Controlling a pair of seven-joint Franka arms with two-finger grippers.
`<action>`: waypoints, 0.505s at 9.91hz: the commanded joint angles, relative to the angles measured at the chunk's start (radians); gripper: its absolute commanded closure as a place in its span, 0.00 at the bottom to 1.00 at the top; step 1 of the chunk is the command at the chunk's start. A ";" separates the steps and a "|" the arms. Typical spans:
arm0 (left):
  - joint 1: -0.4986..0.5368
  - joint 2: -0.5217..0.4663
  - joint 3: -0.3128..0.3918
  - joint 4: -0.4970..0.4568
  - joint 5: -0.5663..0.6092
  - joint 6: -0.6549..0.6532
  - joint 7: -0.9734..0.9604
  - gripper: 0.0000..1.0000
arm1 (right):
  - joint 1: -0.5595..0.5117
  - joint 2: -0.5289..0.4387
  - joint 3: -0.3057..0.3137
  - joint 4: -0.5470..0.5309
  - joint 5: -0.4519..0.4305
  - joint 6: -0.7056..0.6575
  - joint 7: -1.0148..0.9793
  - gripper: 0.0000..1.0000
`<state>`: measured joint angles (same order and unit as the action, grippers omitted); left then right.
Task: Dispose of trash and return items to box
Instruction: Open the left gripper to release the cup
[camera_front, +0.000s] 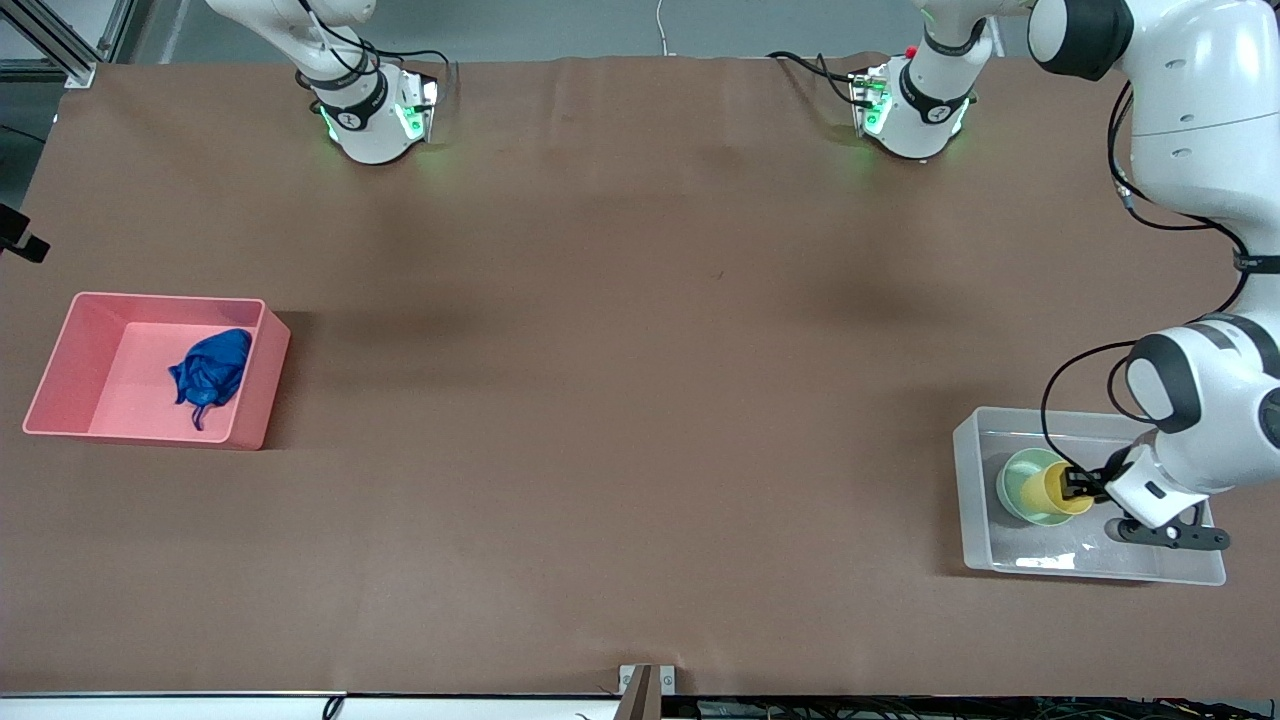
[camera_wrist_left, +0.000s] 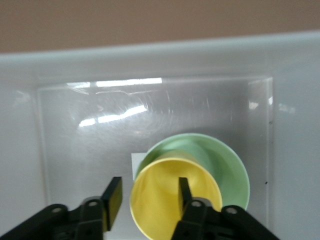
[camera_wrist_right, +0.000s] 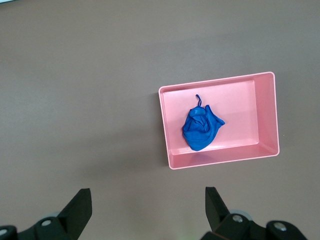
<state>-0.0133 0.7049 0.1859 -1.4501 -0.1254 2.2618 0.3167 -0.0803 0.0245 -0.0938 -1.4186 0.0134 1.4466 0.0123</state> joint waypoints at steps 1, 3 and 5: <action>-0.016 -0.130 0.003 -0.024 -0.014 -0.074 -0.017 0.00 | -0.019 0.006 0.019 0.015 0.011 -0.002 0.002 0.00; -0.043 -0.299 -0.005 -0.087 0.003 -0.204 -0.065 0.00 | -0.039 0.008 0.045 0.027 0.011 -0.002 0.002 0.00; -0.057 -0.495 -0.031 -0.216 0.004 -0.283 -0.109 0.00 | -0.036 0.008 0.042 0.027 0.011 -0.002 0.002 0.00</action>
<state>-0.0621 0.3492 0.1749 -1.4937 -0.1266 1.9840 0.2307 -0.0931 0.0286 -0.0714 -1.4047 0.0134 1.4484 0.0123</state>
